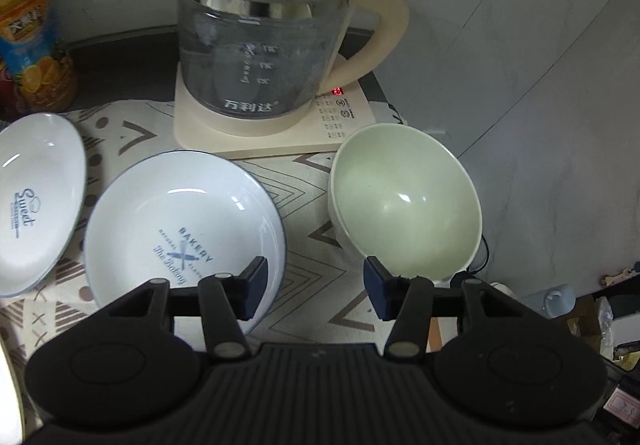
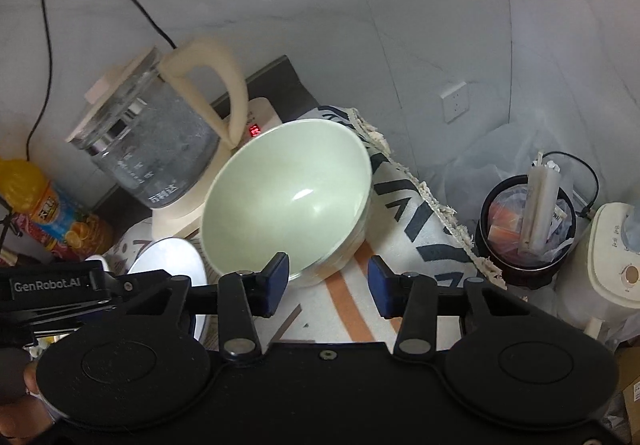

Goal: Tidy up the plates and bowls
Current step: 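Move both grippers to the smaller pale green bowl and grasp its rim, then lift the smaller pale green bowl with both grippers and carry it over the stacked bowls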

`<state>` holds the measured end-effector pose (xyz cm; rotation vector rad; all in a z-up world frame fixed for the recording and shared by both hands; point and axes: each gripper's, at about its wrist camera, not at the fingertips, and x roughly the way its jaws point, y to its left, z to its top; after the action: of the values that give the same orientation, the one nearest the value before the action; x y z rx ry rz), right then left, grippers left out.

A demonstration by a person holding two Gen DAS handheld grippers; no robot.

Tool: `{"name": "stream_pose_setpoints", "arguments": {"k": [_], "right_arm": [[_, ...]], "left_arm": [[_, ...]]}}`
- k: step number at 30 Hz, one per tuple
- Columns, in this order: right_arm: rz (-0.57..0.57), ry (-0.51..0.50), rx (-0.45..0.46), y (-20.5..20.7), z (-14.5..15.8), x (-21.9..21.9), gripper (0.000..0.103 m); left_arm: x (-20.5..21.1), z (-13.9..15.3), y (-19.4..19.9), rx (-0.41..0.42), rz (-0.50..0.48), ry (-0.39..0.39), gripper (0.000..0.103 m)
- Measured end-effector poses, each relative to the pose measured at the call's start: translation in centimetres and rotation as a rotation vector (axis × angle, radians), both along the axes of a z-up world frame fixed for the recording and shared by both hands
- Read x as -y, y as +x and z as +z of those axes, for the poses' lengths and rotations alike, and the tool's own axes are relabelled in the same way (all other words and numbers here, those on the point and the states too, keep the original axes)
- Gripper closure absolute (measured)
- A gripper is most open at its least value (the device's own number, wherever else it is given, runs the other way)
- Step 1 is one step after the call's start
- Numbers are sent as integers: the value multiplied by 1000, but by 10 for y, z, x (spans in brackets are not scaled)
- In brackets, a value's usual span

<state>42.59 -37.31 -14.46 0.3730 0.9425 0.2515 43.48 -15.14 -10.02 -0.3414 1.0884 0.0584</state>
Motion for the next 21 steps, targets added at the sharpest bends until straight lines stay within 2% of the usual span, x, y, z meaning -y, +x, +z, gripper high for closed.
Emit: {"name": "stream_pose_setpoints", "arguments": {"k": [3,11,16,21], "right_arm": [[-12,13,-24,10,-7,2,67],[-39,36,-66,31,-20,3,72],[-44,38,-91,39,-26,1,73],[-54,48,-130,45,-34,-1,78]], "left_arm": [[8,-7,12,-8,-12,2,53],[19,-19,41,-32,32,1,58],[19,-35,56,-91,71,2,69],[18,-52,61,-130,91,-21,79]]}}
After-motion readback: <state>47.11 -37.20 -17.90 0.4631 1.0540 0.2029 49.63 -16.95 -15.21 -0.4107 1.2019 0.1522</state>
